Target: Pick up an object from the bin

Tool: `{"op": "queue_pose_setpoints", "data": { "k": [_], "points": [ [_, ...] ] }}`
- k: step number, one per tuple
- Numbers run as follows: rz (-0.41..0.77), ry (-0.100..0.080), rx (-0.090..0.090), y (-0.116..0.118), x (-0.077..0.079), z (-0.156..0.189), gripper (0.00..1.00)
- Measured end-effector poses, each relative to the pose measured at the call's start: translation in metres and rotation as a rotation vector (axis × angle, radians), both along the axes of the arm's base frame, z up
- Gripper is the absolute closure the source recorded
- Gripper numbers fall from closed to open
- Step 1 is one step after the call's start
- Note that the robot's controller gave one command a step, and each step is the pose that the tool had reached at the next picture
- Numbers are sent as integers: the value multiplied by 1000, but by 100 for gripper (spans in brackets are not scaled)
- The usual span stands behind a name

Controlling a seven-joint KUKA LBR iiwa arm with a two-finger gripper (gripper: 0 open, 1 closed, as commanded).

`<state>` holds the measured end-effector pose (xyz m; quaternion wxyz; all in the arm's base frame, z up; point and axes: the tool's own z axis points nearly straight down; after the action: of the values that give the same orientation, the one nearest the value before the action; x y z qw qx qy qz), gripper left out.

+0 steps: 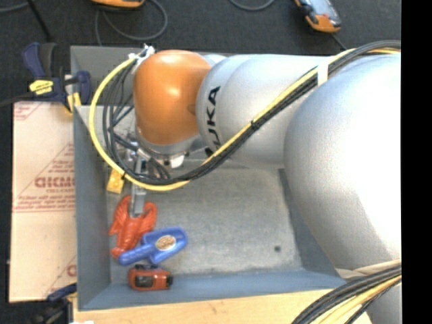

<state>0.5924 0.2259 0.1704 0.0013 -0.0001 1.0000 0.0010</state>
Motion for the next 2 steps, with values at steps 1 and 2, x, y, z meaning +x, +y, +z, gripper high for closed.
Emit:
{"op": "queue_pose_setpoints", "data": {
  "k": [1,2],
  "points": [
    [39,-6,0,-23,-22,-49,0],
    [97,-8,-1,-47,-42,-100,0]
  ]
}}
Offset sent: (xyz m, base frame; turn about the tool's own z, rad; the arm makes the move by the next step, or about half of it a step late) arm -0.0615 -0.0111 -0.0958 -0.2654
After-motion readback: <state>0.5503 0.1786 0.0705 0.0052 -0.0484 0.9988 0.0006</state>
